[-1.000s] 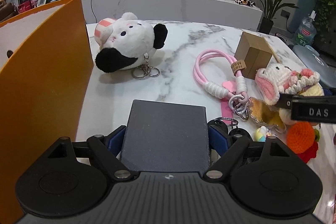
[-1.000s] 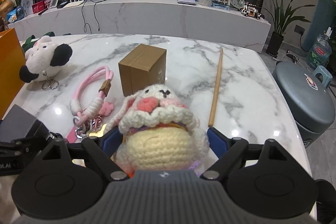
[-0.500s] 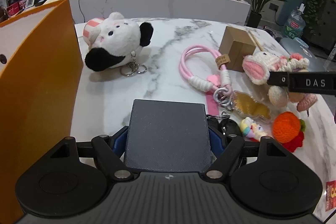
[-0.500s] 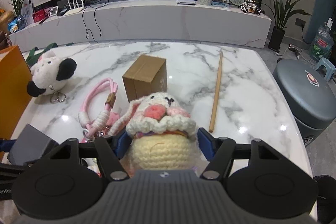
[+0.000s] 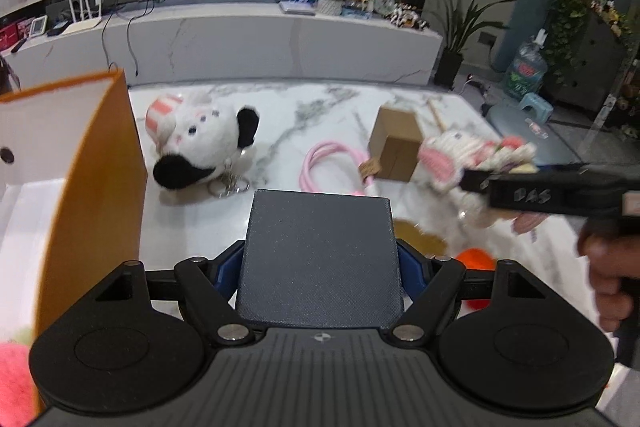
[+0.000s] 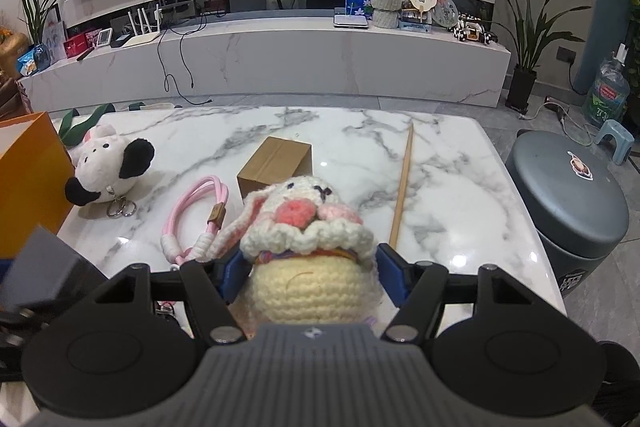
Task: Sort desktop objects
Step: 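Carry the grey box and crocheted bunny over the white storage box with both tools, then lower and release the grey box and bunny into the white box with both tools, then move both tools back over the table toward the keys and orange fruit, then grasp the black car key with the left tool while the right tool grasps the orange crocheted fruit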
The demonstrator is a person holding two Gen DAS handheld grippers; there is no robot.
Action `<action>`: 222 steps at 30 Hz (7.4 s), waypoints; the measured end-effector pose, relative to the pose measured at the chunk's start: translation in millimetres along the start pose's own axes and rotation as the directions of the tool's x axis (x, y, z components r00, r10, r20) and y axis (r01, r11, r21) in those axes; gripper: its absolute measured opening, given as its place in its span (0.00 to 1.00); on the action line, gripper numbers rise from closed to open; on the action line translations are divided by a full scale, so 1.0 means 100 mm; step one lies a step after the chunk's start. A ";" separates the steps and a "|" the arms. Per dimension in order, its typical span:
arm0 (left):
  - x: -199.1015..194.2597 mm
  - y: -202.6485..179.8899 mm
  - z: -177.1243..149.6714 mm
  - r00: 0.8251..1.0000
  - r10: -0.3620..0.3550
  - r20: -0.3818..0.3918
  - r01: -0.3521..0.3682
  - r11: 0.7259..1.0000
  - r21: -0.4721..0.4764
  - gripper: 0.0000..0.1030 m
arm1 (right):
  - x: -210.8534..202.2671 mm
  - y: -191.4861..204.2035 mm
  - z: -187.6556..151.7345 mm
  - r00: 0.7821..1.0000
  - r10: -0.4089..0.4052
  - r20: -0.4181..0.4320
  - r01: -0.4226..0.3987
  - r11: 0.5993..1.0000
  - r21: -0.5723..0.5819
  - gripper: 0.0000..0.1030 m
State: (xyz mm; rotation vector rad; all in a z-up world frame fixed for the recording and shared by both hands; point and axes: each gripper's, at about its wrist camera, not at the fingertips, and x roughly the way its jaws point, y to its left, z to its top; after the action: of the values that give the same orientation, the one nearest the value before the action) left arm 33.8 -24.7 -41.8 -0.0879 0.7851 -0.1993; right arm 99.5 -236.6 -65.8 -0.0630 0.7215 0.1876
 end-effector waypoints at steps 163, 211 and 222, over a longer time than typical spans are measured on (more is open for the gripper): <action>-0.77 0.95 0.47 0.991 0.121 0.058 -0.122 0.992 0.021 0.88 | -0.97 2.26 0.19 0.935 0.345 0.084 -0.288 0.875 -0.389 0.79; 0.53 -0.49 -0.40 0.984 0.024 -0.174 0.033 0.948 0.317 0.88 | 0.05 0.10 -0.61 0.971 0.084 -0.222 -0.120 0.981 -0.153 0.44; 0.71 -0.47 -0.36 0.982 0.020 -0.188 0.033 0.962 0.272 0.88 | 0.03 -0.07 -0.64 0.973 0.077 -0.216 -0.108 0.985 -0.136 0.43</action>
State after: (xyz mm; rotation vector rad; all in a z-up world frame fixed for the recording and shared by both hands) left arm 50.6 -86.3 -109.4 0.1936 0.9398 -0.3245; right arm 61.1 -250.5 -115.9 -0.1926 0.9215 0.3278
